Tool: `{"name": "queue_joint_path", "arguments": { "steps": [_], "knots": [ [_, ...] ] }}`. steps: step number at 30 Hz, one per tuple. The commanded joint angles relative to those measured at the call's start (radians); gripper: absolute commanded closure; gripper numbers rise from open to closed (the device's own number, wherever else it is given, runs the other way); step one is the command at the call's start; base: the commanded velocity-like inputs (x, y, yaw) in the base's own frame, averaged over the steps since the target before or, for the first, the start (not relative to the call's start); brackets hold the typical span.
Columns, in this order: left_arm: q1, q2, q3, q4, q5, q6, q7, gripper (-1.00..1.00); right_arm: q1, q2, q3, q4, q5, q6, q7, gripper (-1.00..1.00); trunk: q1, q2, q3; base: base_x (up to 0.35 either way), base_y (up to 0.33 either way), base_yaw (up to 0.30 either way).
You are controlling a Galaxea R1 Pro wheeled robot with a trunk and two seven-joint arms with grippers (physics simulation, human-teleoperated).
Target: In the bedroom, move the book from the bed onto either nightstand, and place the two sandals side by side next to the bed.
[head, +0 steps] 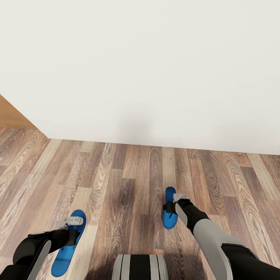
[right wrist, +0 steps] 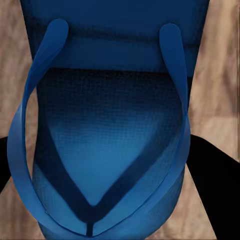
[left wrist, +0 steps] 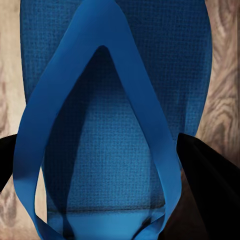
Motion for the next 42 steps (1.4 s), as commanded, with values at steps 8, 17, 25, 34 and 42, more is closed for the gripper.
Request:
{"name": "queue_joint_path", "arguments": {
  "steps": [8, 17, 25, 34, 42],
  "knots": [
    [-0.001, 0.0, 0.002, -0.001, 0.001, 0.005, -0.002, 1.0, 0.001, 0.0, -0.008, -0.002, 0.002, -0.015, 0.002, 1.0, -0.004, 0.002, 0.03, 0.0, 0.0, 0.0],
    [-0.001, 0.0, 0.001, 0.0, 0.001, 0.005, -0.002, 1.0, 0.002, 0.0, -0.008, -0.002, 0.004, -0.016, 0.002, 1.0, -0.008, 0.004, 0.065, 0.0, 0.0, 0.0],
    [0.0, 0.0, 0.001, 0.001, 0.0, 0.005, -0.001, 1.0, 0.002, 0.001, -0.008, -0.001, -0.001, -0.011, 0.002, 1.0, -0.011, 0.006, 0.096, 0.0, 0.0, 0.0],
    [0.001, 0.0, 0.001, 0.001, 0.0, 0.005, 0.0, 1.0, 0.002, 0.002, -0.009, -0.002, -0.001, -0.016, 0.004, 1.0, -0.015, 0.008, 0.131, 0.0, 0.0, 0.0],
    [0.001, 0.0, 0.001, 0.002, -0.001, 0.005, 0.002, 1.0, 0.004, 0.004, -0.009, -0.004, 0.001, -0.022, 0.004, 1.0, -0.019, 0.01, 0.162, 0.0, 0.0, 0.0]
  ]
}}
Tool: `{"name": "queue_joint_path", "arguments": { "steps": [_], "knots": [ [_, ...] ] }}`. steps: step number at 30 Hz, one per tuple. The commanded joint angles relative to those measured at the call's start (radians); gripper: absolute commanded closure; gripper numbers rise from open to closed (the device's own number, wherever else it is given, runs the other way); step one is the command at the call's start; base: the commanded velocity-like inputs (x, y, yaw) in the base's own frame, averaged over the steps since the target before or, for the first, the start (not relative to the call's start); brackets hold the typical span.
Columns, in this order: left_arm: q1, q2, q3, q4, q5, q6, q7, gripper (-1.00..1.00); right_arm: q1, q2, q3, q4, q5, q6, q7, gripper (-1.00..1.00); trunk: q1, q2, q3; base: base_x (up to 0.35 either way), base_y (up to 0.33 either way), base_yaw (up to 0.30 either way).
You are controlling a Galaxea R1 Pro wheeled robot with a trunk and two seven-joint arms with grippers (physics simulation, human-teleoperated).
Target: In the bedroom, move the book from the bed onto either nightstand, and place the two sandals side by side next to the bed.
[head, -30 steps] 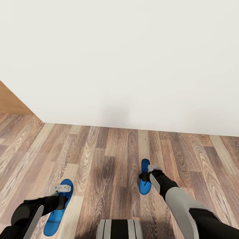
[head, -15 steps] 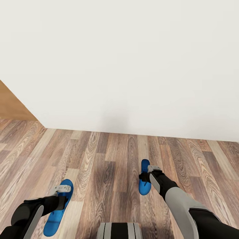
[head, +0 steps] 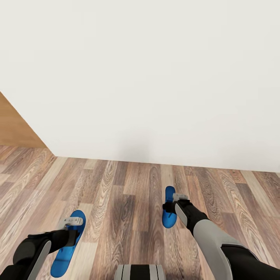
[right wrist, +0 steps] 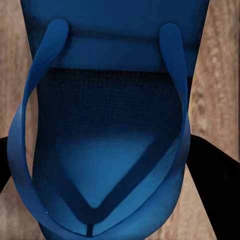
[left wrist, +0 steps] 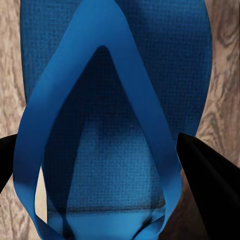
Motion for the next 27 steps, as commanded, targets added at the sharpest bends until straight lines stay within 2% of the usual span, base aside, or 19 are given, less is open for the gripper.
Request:
{"name": "queue_joint_path", "arguments": {
  "steps": [1, 16, 27],
  "knots": [
    [0.0, 0.0, 0.001, 0.0, 0.002, 0.004, -0.003, 1.0, 0.0, 0.001, -0.008, -0.002, 0.002, 0.005, -0.002, 1.0, -0.001, 0.0, 0.003, 0.0, 0.0, 0.0],
    [0.0, 0.0, 0.004, 0.004, -0.001, 0.003, 0.003, 1.0, 0.005, -0.001, -0.008, -0.004, 0.004, 0.013, -0.005, 1.0, -0.007, 0.003, 0.061, 0.0, 0.0, 0.0],
    [0.0, -0.005, 0.004, 0.015, -0.002, 0.003, 0.063, 1.0, 0.011, -0.008, -0.007, -0.004, 0.005, 0.02, -0.009, 1.0, -0.012, 0.006, 0.104, 0.0, 0.0, 0.0]
  ]
}}
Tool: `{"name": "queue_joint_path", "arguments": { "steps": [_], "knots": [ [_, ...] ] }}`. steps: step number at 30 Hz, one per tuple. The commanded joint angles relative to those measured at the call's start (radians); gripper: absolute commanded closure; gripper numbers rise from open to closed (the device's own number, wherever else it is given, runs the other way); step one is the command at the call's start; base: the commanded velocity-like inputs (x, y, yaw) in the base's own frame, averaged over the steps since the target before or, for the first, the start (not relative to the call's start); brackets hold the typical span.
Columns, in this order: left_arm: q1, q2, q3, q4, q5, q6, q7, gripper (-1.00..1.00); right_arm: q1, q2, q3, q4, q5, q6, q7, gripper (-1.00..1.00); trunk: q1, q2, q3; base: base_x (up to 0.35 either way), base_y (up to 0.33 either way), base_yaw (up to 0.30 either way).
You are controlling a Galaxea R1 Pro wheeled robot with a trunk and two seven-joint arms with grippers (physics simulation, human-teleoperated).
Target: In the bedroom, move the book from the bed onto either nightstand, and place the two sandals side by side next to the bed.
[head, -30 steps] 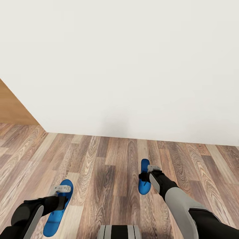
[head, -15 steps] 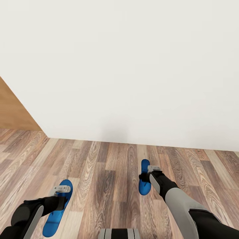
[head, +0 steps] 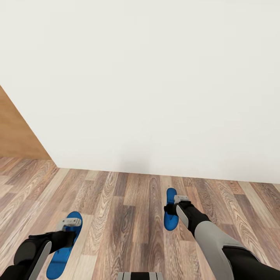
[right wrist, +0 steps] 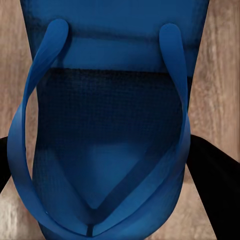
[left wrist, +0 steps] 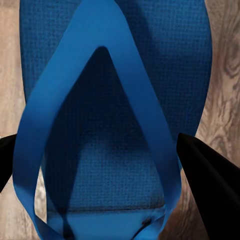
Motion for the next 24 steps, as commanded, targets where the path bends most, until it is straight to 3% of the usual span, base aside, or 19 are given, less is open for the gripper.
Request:
{"name": "queue_joint_path", "arguments": {
  "steps": [1, 15, 19, 24],
  "knots": [
    [0.0, 0.0, 0.001, 0.001, 0.003, 0.004, 0.001, 1.0, 0.002, 0.001, -0.008, -0.002, 0.002, 0.005, -0.002, 1.0, -0.001, 0.0, 0.003, 0.0, 0.0, 0.0],
    [-0.002, 0.002, 0.001, 0.044, 0.003, -0.013, 0.023, 1.0, 0.017, -0.006, -0.006, -0.001, 0.006, 0.007, -0.004, 1.0, -0.007, 0.003, 0.057, 0.0, 0.0, 0.0],
    [-0.002, 0.001, 0.002, 0.079, 0.003, -0.048, 0.027, 1.0, 0.023, -0.012, -0.006, 0.0, 0.006, 0.007, -0.003, 1.0, -0.009, 0.004, 0.073, 0.0, 0.0, 0.0],
    [-0.002, 0.003, 0.003, 0.191, 0.004, -0.124, 0.029, 1.0, 0.029, -0.015, -0.005, 0.002, 0.006, 0.007, -0.003, 1.0, -0.011, 0.005, 0.092, 0.0, 0.0, 0.0]
  ]
}}
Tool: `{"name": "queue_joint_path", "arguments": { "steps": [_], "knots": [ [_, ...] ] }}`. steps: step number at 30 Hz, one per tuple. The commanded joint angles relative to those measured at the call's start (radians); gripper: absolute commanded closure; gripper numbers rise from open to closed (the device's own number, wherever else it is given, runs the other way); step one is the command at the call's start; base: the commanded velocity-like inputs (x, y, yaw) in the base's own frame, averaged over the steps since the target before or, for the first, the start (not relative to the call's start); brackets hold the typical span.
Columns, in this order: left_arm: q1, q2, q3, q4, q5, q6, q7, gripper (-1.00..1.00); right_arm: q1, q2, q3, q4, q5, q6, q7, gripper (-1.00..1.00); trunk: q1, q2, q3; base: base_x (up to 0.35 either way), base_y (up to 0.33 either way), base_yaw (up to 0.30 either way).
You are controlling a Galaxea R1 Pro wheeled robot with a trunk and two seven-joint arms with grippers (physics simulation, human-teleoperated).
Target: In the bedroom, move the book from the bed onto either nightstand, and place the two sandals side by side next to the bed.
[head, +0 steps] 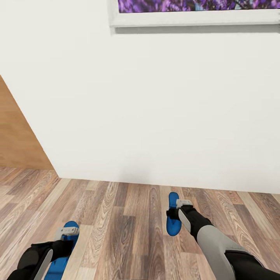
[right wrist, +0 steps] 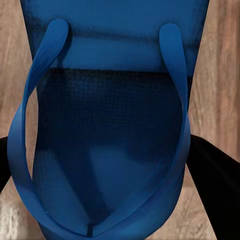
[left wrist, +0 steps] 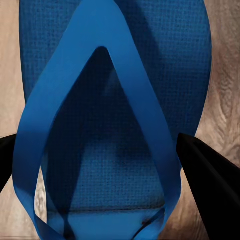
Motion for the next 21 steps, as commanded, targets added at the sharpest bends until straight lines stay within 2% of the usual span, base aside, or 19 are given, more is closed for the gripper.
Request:
{"name": "queue_joint_path", "arguments": {
  "steps": [1, 8, 18, 21],
  "knots": [
    [0.0, 0.0, 0.001, 0.036, 0.007, -0.027, 0.002, 1.0, 0.001, 0.001, -0.008, -0.001, 0.002, 0.005, -0.002, 1.0, -0.001, 0.0, 0.003, 0.0, 0.0, 0.0],
    [-0.001, -0.001, 0.0, 0.195, 0.008, -0.149, 0.031, 1.0, 0.001, 0.0, -0.007, 0.002, 0.002, 0.003, -0.001, 1.0, -0.004, 0.002, 0.03, 0.0, 0.0, 0.0],
    [0.0, -0.006, 0.0, 0.268, 0.007, -0.231, 0.054, 1.0, 0.019, 0.0, 0.009, 0.001, 0.002, -0.006, 0.002, 1.0, -0.008, 0.004, 0.069, 0.0, 0.0, 0.0],
    [-0.001, -0.005, 0.0, 0.319, 0.009, -0.265, 0.055, 1.0, 0.022, -0.001, 0.01, 0.001, 0.002, -0.007, 0.003, 1.0, -0.01, 0.005, 0.08, 0.0, 0.0, 0.0]
  ]
}}
